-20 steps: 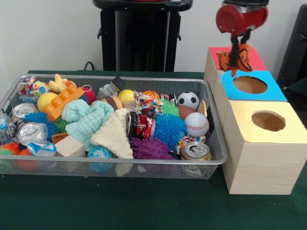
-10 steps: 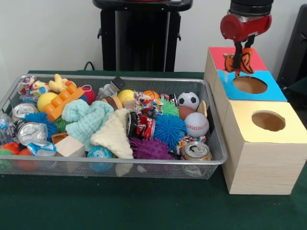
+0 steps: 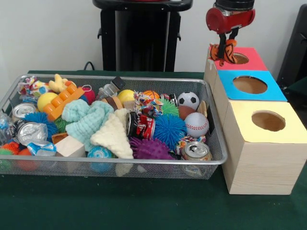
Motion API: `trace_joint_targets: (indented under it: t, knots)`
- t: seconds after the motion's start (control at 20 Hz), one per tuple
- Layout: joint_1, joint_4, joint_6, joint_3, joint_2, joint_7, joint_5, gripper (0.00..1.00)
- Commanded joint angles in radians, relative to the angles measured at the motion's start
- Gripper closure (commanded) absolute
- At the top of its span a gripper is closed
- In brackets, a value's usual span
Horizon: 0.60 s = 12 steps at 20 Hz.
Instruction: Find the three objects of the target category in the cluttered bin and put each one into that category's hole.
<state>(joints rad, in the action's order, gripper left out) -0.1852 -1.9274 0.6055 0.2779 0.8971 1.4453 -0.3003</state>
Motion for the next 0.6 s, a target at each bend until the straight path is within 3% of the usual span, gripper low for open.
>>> trace_joint_targets:
  t: [0.05, 0.15, 0.6]
  knots:
    - [0.051, -0.132, -0.022, -0.032, -0.014, 0.244, 0.053, 1.00]
    - [0.080, -0.142, -0.051, -0.039, -0.028, 0.284, 0.080, 1.00]
    - [0.177, -0.136, -0.150, -0.079, -0.088, 0.303, 0.128, 1.00]
